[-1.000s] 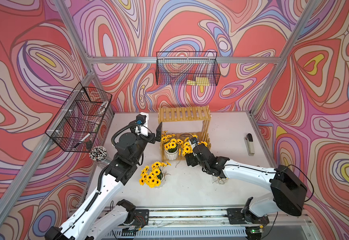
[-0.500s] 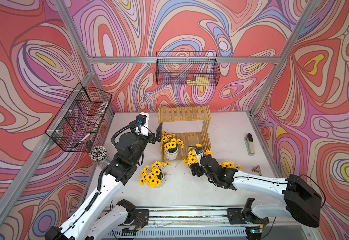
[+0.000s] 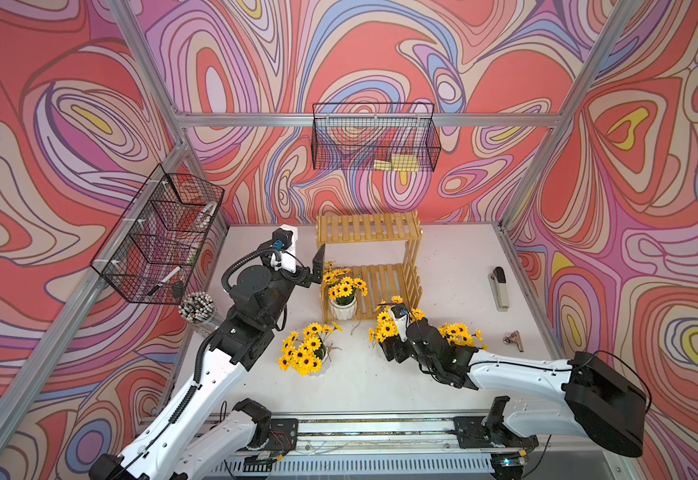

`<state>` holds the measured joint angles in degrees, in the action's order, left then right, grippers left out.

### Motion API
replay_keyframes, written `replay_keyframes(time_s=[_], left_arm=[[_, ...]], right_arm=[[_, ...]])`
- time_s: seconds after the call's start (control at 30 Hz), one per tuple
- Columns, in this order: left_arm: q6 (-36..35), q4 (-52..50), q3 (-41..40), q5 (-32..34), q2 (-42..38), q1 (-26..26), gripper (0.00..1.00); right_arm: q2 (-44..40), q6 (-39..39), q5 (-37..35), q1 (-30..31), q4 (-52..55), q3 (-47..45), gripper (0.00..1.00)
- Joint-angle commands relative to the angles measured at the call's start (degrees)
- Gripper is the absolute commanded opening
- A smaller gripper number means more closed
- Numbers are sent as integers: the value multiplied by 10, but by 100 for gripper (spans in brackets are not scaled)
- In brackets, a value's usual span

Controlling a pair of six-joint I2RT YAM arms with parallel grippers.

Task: Take the sunflower pots off the shelves
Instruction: Place the sunflower pot at the center of the board.

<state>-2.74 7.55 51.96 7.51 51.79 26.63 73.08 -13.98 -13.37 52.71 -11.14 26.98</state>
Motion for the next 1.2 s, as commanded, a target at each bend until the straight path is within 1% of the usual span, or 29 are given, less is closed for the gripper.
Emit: replay_keyframes(time_s=[0.0, 0.1, 0.5, 0.6, 0.73, 0.8, 0.87, 1.03, 1.17], left_arm=[[5, 17, -4, -4, -8, -3, 100], [4, 18, -5, -4, -7, -3, 100], [1, 19, -8, -2, -8, -2, 100], [2, 20, -8, -3, -7, -3, 100], [0, 19, -8, -1, -7, -3, 100], [-1, 19, -8, -1, -7, -3, 100], [0, 19, -8, -1, -7, -2, 100], [-1, 19, -8, -1, -7, -2, 100], [-2, 19, -7, -1, -7, -3, 100]], right_arm=[[-5, 9, 4, 8, -45, -2, 30], [0, 13, 10, 11, -46, -6, 33], [18, 15, -6, 28, -38, -14, 40], [15, 12, -7, 29, -36, -17, 44], [10, 11, -10, 31, -31, -18, 55], [6, 11, -13, 33, -30, -19, 63], [2, 11, -14, 34, -29, -21, 69], [-10, 12, -20, 37, -27, -23, 82], [-14, 14, -21, 36, -27, -25, 94]])
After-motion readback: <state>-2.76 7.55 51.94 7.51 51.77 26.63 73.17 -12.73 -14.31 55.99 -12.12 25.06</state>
